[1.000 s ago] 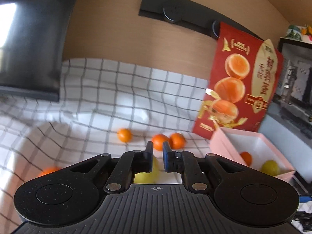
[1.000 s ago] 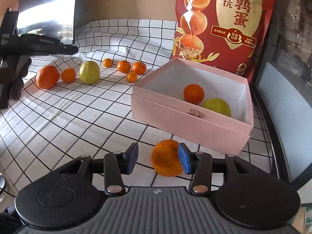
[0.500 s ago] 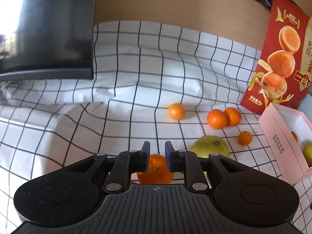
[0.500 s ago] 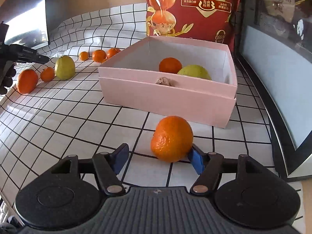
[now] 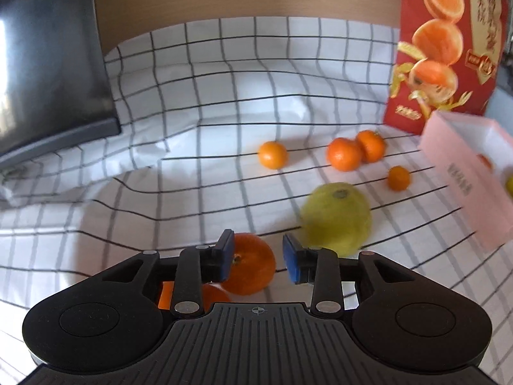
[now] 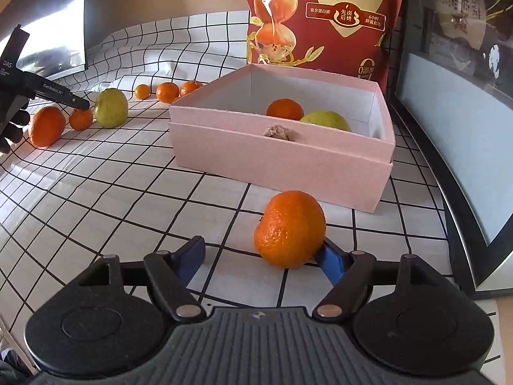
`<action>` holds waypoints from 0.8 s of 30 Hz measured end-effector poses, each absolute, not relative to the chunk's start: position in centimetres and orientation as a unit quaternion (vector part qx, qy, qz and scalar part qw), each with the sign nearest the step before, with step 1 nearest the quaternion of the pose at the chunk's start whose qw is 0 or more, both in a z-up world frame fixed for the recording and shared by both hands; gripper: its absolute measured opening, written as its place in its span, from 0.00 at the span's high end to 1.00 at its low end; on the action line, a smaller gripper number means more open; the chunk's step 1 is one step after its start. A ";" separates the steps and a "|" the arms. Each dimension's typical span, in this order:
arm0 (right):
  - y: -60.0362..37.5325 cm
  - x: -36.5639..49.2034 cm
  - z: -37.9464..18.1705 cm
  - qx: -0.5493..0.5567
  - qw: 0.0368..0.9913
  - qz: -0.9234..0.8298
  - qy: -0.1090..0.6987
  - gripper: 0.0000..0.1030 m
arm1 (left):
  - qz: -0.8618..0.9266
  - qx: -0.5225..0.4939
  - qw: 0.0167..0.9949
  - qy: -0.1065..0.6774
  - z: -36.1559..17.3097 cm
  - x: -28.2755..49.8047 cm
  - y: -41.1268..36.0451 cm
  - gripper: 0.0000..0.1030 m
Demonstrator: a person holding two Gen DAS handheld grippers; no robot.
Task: Organize fruits
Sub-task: 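Carry the tangerine in the left tool toward the box while the right tool grasps the tangerine on the table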
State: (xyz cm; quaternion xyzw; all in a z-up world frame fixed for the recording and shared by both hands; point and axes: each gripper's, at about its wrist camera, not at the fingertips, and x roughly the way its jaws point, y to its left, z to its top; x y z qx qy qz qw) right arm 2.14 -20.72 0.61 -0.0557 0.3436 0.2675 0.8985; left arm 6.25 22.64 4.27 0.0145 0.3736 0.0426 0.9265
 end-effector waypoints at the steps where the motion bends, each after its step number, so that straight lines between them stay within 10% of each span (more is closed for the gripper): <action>1: -20.8 2.1 0.6 -0.055 0.898 0.268 0.344 0.25 | 0.052 0.019 0.925 0.376 4.2 6.4 22.9 0.64; 24: -20.6 2.2 0.5 -0.056 0.897 0.268 0.347 0.18 | 0.075 -0.014 0.915 0.397 3.5 6.9 24.4 0.51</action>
